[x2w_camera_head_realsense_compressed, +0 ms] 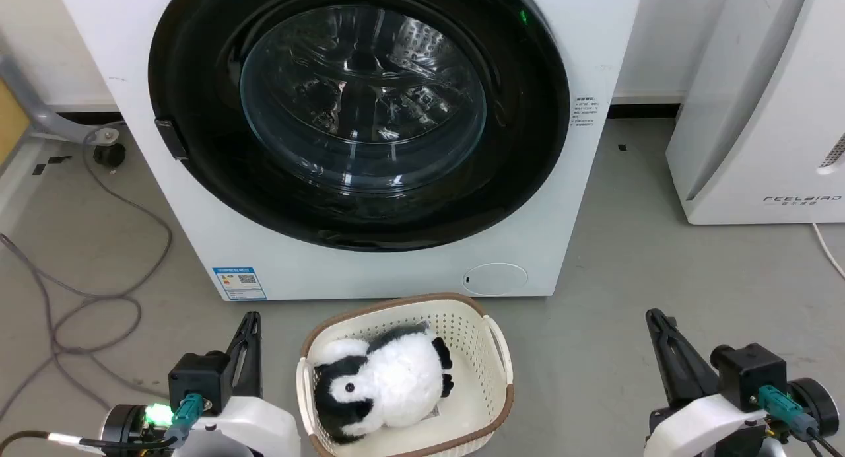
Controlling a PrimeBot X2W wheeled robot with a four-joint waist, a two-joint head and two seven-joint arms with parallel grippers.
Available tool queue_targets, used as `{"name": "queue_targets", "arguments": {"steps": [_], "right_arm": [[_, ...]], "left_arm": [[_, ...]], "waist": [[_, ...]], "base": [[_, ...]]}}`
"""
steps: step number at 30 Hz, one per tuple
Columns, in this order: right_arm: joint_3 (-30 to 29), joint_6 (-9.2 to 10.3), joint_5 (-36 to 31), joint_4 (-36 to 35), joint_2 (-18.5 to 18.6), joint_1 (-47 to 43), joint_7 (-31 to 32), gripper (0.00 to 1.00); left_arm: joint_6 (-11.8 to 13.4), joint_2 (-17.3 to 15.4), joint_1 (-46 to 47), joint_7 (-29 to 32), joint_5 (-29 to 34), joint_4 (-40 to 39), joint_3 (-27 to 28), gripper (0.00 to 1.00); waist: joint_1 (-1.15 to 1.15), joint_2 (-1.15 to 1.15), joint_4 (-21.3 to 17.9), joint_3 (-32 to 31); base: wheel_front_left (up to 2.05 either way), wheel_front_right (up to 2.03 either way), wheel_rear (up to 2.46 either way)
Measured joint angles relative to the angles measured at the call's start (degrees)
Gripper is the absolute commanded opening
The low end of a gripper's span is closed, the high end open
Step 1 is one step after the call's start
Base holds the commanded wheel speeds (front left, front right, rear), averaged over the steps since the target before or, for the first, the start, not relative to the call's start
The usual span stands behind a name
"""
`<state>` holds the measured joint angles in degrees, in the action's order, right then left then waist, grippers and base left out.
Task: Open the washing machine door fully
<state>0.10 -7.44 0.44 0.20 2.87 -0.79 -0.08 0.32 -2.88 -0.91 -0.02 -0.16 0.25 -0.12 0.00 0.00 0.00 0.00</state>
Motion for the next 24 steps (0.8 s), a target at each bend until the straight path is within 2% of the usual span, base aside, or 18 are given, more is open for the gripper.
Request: {"name": "queue_targets", "arguments": {"steps": [18,19,24], "right_arm": [[0.0,0.00,0.0,0.0,0.0,0.0,0.0,0.00],[0.0,0.00,0.0,0.0,0.0,0.0,0.0,1.00],[0.0,0.00,0.1,0.0,0.0,0.0,0.0,1.00]], "left_arm": [[0.0,0.0,0.0,0.0,0.0,0.0,0.0,0.00],[0.0,0.0,0.0,0.0,0.0,0.0,0.0,1.00],[0.0,0.0,0.0,0.0,0.0,0.1,0.0,1.00]], "waist": [[0.00,0.00,0.0,0.0],[0.00,0.00,0.0,0.0],[0.00,0.00,0.0,0.0]], "base": [[0.00,0.00,0.00],[0.00,0.00,0.00],[0.00,0.00,0.00]]}}
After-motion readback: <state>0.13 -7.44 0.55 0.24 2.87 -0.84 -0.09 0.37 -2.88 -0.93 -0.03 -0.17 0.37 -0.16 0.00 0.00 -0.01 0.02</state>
